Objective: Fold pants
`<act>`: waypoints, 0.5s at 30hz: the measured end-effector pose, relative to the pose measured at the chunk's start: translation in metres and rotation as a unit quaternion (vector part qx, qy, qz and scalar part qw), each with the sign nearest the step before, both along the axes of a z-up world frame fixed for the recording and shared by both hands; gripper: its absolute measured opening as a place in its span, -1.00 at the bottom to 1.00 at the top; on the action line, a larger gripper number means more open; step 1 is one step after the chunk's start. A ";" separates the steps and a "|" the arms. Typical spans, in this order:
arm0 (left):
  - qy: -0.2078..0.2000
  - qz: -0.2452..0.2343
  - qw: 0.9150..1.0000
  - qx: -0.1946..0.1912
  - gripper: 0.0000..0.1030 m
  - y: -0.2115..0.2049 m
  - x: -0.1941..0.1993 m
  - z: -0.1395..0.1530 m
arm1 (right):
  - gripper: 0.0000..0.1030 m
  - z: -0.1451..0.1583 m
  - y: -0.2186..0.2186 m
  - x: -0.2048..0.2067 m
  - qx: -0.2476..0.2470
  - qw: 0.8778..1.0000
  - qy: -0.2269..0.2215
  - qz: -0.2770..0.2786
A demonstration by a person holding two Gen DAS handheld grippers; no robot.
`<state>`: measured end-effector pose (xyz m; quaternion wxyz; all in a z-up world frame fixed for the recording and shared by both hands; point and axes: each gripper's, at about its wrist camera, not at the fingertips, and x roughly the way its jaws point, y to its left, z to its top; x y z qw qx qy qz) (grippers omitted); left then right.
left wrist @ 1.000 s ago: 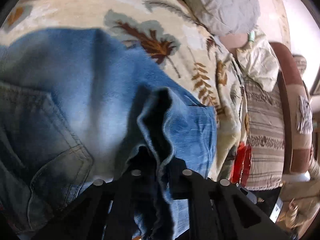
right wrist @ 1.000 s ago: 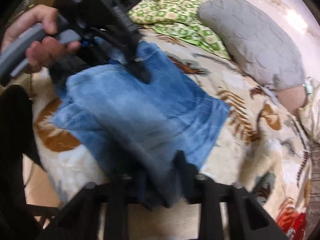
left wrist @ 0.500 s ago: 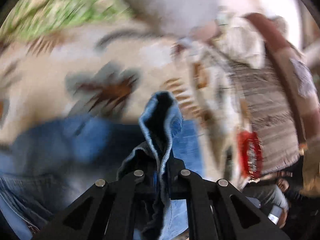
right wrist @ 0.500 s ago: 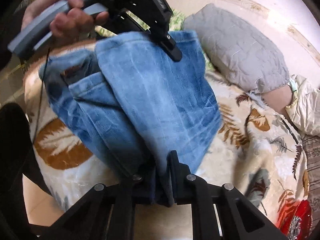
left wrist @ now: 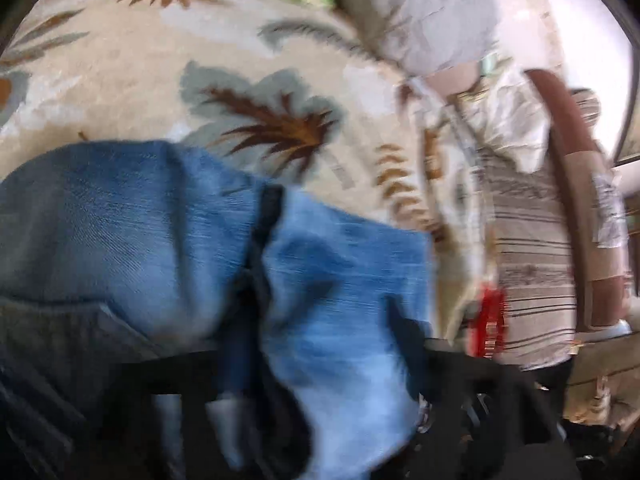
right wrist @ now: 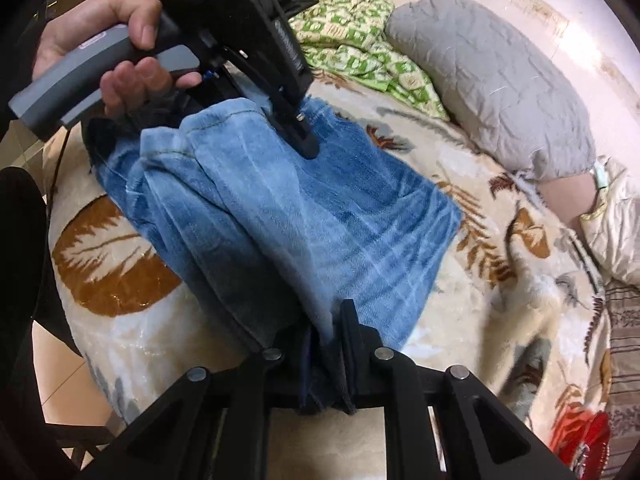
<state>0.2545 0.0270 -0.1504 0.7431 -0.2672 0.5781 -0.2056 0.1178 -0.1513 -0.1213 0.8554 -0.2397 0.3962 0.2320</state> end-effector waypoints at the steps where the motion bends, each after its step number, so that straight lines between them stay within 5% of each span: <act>1: -0.015 0.004 1.000 0.011 0.95 0.002 -0.005 0.010 | 0.19 0.004 -0.003 -0.002 0.004 1.000 0.001 -0.006; 3: -0.042 0.011 0.998 0.035 0.95 0.007 -0.015 0.029 | 0.61 0.019 -0.016 -0.010 0.033 0.999 -0.013 -0.018; 15: -0.145 0.122 0.981 0.033 0.96 0.112 -0.100 0.104 | 0.61 0.062 -0.045 -0.018 0.119 0.992 -0.024 -0.042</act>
